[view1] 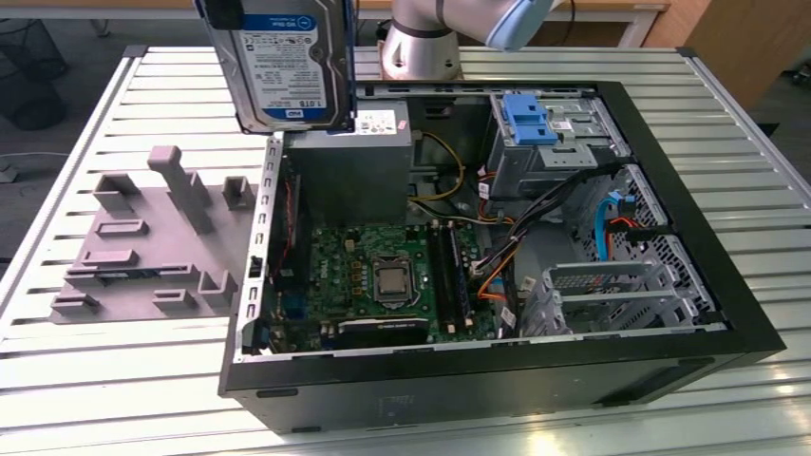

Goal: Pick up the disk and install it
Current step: 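Pick up the disk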

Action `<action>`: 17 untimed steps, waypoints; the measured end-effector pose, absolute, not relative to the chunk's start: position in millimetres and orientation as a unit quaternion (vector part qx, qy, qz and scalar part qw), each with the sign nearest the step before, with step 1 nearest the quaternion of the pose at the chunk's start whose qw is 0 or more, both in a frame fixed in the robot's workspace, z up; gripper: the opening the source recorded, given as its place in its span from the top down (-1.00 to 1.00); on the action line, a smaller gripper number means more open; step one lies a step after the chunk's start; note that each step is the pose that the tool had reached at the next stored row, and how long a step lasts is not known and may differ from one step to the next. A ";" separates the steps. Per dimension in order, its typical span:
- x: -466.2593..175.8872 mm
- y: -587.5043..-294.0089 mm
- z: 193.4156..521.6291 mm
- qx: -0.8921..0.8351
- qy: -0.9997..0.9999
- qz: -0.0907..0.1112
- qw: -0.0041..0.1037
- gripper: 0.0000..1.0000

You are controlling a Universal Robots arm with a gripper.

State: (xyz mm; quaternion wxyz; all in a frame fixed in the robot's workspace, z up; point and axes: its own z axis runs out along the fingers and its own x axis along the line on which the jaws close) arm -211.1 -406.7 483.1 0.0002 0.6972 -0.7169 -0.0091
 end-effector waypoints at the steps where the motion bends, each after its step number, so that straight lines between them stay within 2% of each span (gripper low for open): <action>1: -210.9 -406.7 483.1 0.697 -0.717 -0.009 0.000 0.27; 17: -206.0 -406.7 483.1 0.697 -0.717 -0.009 0.000 0.27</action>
